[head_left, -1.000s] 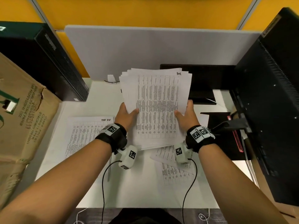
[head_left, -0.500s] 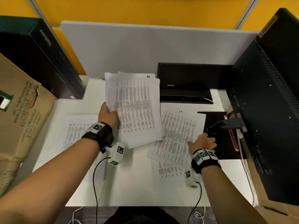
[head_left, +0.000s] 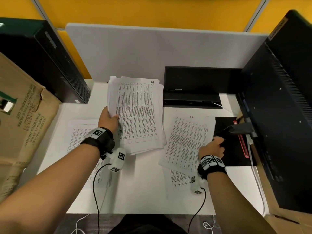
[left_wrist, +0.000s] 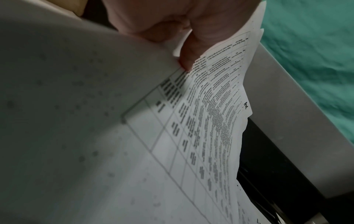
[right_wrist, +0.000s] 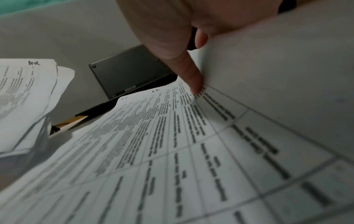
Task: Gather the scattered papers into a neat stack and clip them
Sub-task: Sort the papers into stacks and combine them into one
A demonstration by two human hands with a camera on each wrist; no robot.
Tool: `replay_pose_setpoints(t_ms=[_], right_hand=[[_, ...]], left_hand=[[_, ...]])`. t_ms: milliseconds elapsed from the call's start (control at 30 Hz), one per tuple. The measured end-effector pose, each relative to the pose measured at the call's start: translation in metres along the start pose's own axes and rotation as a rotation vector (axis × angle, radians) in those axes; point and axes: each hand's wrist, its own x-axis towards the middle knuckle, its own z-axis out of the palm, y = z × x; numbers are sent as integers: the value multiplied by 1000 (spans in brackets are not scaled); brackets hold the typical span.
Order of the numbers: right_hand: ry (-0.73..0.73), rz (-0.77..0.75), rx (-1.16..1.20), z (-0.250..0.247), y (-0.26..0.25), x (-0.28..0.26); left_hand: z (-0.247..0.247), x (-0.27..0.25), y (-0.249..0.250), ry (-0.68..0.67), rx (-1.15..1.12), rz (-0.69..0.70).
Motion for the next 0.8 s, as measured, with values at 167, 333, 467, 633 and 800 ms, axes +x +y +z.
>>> replay_pose_setpoints(t_ms=[167,333,467,633,800], right_hand=[[-146,-156,209,-16,-11,18],[-201,-224,373,-52,-31,24],[-325,-153,113,-40,-21,22],[-230,-194,-417,0,10,-6],[-131,-188,-508,27,27,-28]], left_hand=[[-12,3,-1,31,-1,-16],[-27,14,2,86,2,1],[-33,19,4,115,16,7],[-30,18,5,108,21,1],[-25,14,7,96,2,-15]])
